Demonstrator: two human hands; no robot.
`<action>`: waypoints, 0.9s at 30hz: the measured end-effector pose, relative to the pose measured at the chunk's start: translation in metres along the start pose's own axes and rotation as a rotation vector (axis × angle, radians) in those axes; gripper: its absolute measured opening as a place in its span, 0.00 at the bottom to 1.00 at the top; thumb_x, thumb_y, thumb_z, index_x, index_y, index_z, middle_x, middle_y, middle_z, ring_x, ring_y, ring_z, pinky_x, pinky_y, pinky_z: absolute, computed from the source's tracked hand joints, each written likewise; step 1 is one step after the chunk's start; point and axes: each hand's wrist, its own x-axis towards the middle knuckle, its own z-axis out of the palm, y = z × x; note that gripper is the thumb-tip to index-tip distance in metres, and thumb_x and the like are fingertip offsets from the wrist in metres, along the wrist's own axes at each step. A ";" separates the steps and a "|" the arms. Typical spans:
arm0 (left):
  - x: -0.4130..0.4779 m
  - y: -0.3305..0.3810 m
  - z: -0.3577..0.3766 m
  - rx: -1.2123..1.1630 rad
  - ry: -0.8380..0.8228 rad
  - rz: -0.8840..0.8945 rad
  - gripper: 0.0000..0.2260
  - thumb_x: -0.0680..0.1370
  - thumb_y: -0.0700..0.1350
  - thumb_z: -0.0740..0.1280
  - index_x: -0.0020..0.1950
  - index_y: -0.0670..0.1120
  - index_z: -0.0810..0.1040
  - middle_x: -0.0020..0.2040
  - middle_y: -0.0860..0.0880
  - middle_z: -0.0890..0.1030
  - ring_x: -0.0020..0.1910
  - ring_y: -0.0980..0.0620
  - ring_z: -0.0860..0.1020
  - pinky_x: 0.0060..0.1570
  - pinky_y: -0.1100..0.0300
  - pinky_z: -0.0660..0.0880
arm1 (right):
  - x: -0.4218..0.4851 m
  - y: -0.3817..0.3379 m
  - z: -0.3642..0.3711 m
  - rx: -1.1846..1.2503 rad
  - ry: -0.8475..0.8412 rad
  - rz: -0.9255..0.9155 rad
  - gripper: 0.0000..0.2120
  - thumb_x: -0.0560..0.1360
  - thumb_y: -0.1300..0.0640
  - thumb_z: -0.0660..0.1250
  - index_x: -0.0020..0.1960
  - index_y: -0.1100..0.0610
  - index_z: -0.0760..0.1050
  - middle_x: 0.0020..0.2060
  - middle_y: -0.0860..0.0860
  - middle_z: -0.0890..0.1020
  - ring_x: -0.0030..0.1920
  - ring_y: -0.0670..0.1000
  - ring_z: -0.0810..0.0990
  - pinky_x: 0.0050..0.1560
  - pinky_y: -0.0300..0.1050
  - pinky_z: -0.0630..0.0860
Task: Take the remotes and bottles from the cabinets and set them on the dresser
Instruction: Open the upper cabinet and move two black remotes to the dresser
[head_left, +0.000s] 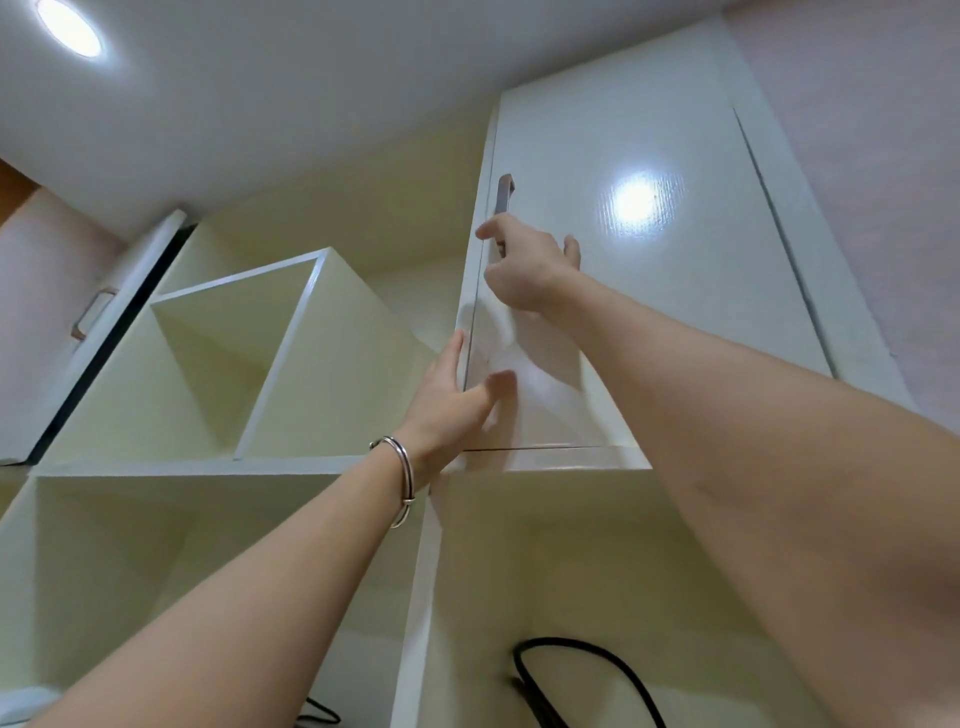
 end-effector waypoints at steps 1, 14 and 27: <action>-0.001 0.002 0.000 -0.031 -0.014 0.000 0.25 0.76 0.51 0.64 0.72 0.54 0.62 0.69 0.51 0.72 0.67 0.50 0.71 0.66 0.47 0.69 | 0.000 -0.002 -0.001 0.048 0.038 0.000 0.26 0.73 0.66 0.52 0.65 0.46 0.67 0.61 0.50 0.76 0.68 0.49 0.68 0.74 0.50 0.39; -0.020 0.032 -0.015 -0.402 0.003 -0.052 0.11 0.77 0.42 0.65 0.57 0.42 0.79 0.44 0.49 0.83 0.36 0.56 0.81 0.34 0.69 0.78 | -0.085 0.021 -0.036 -0.007 0.144 -0.196 0.20 0.74 0.48 0.63 0.65 0.51 0.72 0.61 0.49 0.78 0.64 0.50 0.72 0.69 0.49 0.62; -0.069 0.113 -0.011 -0.600 0.101 0.029 0.12 0.77 0.42 0.64 0.58 0.40 0.77 0.46 0.46 0.82 0.39 0.52 0.81 0.35 0.62 0.78 | -0.164 0.017 -0.078 0.022 0.078 -0.171 0.35 0.66 0.35 0.67 0.70 0.46 0.65 0.73 0.46 0.64 0.72 0.50 0.61 0.70 0.54 0.62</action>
